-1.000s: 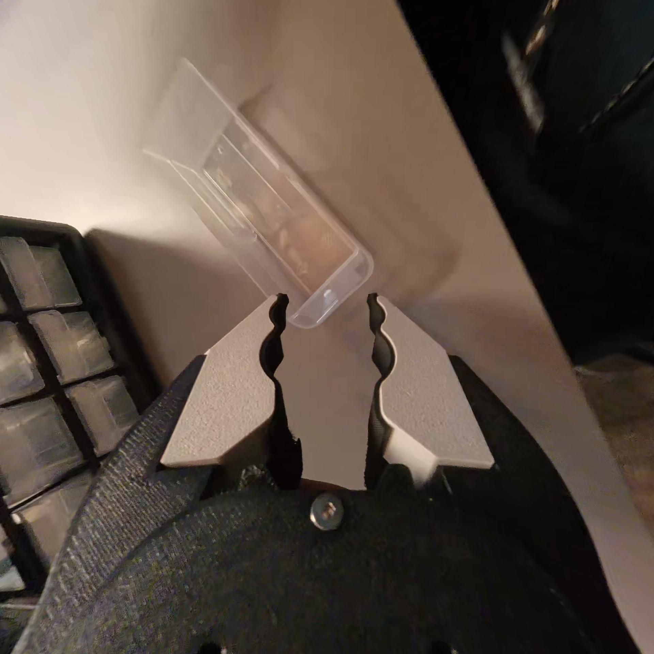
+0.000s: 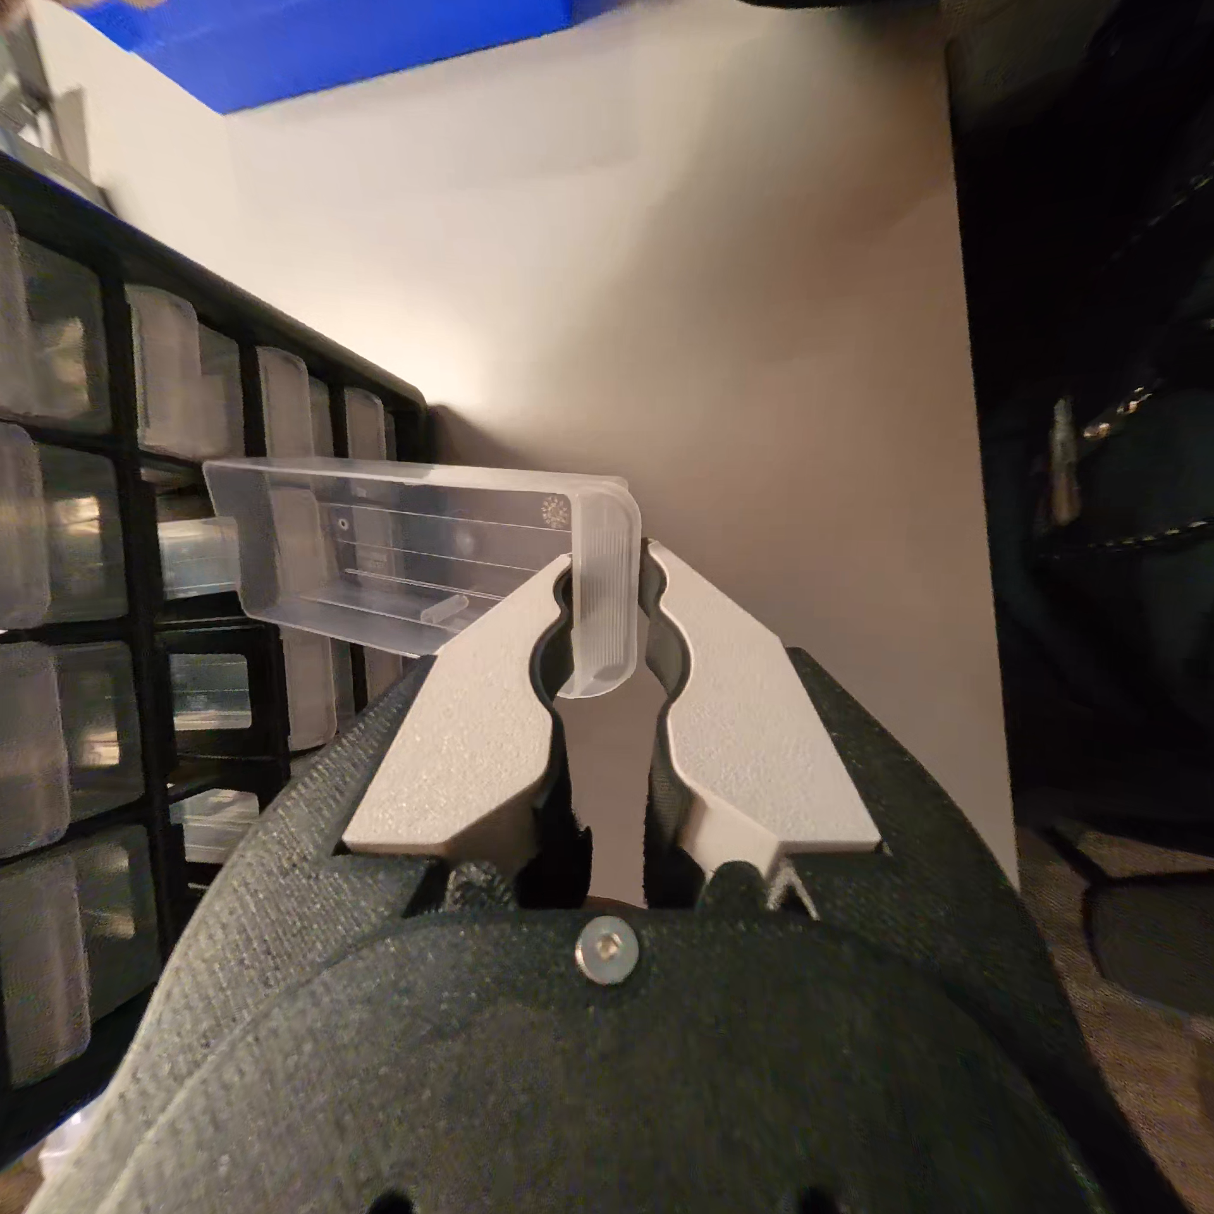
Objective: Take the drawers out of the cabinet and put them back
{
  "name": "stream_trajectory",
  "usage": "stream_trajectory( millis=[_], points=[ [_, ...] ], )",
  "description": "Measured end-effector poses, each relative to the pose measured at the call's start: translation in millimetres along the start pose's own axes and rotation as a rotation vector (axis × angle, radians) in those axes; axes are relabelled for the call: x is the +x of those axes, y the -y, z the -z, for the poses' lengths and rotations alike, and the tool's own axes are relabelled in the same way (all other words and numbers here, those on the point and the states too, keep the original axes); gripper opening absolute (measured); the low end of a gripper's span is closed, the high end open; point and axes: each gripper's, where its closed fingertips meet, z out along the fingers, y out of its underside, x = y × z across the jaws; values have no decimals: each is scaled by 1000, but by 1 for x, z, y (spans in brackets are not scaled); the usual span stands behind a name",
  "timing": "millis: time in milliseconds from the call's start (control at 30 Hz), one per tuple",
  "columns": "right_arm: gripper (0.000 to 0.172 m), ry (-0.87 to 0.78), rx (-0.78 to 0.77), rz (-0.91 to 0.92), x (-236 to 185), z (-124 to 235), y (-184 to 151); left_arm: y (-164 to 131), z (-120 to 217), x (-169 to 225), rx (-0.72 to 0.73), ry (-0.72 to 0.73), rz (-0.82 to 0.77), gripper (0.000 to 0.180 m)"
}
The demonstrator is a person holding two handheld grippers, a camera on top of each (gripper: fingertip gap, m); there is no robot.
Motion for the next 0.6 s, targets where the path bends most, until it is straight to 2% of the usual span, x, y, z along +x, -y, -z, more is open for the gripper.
stream_trajectory(
  millis=[267, 600],
  points=[
    [68, 4, 0, 1, -1, 0, 0, 5, 2, -17, -48, -132, 85, 15],
    [68, 10, -1, -6, -1, 0, 0, 19, 6, -29, -96, -129, 85, 15]
  ],
)
